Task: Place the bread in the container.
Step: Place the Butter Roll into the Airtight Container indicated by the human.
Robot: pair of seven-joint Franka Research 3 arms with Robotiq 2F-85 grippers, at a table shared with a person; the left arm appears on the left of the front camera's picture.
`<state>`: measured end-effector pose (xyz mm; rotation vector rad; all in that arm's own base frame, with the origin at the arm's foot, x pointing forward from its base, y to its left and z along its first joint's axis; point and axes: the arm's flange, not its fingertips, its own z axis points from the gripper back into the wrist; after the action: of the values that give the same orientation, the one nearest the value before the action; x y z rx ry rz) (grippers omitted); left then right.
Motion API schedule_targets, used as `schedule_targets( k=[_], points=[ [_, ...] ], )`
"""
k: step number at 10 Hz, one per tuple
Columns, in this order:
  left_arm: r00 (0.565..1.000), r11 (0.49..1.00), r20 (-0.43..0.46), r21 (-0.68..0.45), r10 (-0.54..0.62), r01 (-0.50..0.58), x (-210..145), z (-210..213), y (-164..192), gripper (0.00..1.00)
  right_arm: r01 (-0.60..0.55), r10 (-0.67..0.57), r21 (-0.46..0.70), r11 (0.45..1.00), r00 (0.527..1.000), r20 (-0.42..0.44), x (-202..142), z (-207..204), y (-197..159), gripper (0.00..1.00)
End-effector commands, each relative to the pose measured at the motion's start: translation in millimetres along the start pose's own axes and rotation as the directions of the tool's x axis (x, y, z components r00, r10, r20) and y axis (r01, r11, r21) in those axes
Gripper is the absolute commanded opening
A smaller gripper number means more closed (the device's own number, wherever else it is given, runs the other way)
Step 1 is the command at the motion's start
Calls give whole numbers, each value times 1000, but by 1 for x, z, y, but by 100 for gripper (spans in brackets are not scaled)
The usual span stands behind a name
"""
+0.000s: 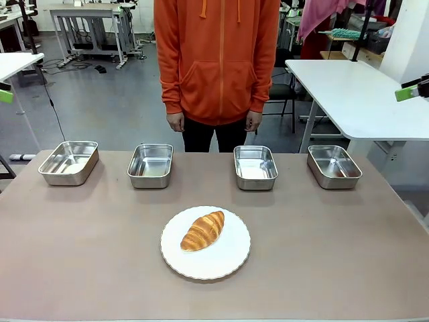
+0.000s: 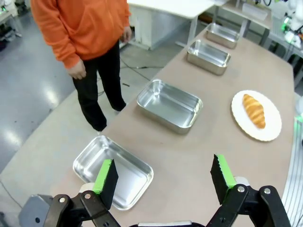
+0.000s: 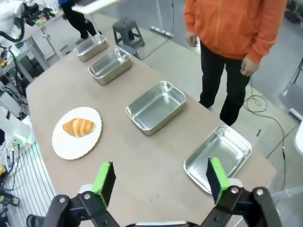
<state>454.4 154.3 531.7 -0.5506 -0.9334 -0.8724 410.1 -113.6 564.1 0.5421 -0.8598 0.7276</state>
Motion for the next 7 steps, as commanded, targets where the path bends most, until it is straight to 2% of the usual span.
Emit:
schedule_targets(
  k=[1, 4, 7],
  points=[
    [999, 1000, 49, 0, -23, 23, -5, 0, -4, 100, -10, 10, 19, 1000, 999, 38, 2, 5, -10, 100],
    [998, 1000, 61, 16, 6, -7, -4, 3, -6, 100, 10, -11, 22, 1000, 999, 49, -1, 3, -14, 100],
    [999, 1000, 32, 12, 14, -15, -3, 3, 0, 100, 33, -34, 15, 999, 999, 28, -2, 4, -9, 100]
  ],
)
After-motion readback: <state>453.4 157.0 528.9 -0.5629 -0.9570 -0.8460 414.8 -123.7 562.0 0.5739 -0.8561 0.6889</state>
